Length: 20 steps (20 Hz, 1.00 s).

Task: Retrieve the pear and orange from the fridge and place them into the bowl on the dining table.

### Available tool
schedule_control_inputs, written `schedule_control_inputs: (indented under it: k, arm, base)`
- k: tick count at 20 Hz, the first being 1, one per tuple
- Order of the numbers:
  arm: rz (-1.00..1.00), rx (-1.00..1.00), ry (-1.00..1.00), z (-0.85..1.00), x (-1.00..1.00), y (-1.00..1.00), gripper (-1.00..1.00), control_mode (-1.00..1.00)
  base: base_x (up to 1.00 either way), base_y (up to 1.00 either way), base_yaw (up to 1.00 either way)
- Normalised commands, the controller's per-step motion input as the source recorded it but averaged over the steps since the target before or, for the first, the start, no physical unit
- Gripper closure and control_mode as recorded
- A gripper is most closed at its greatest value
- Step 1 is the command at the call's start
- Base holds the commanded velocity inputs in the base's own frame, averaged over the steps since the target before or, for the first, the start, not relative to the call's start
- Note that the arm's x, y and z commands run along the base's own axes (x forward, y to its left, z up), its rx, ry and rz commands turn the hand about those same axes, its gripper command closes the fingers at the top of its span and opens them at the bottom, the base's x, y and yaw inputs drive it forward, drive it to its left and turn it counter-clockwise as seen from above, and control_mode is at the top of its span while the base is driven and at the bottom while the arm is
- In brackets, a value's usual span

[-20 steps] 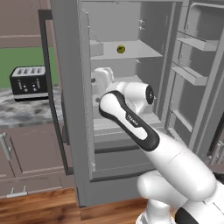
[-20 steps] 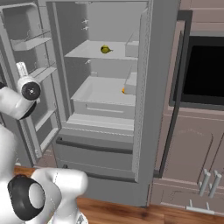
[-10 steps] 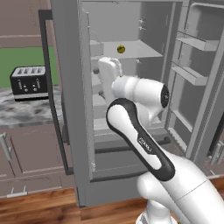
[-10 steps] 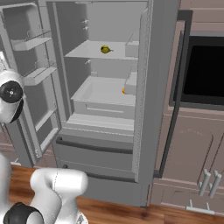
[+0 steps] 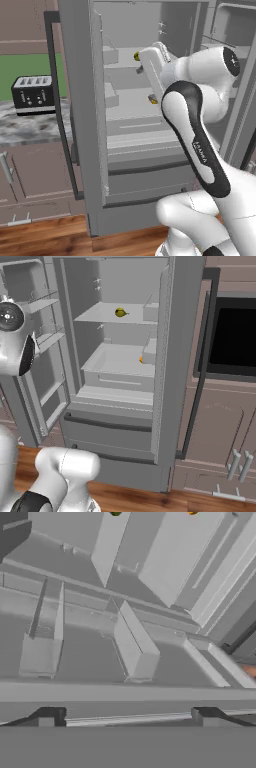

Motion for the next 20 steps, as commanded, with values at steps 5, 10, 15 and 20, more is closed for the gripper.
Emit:
schedule_control_inputs:
  k: [5,10,15,20]
  arm:
    - [0.11,-0.54,0.05,-0.41,-0.26,-1.0,-1.0,-1.0]
    - [0.3,-0.46,-0.1,-0.58,-0.17,-0.88,-1.0,-1.0]
    - [0.36,-0.42,-0.25,-0.5,-0.22,-0.45,-1.0,-1.0]
    - [0.06,-0.53,-0.28,-0.37,-0.01,0.16,-1.0,-1.0]
  base:
    - [0.0,0.0,0.0]
    - [0.0,0.0,0.0]
    - [0.0,0.0,0.0]
    - [0.0,0.0,0.0]
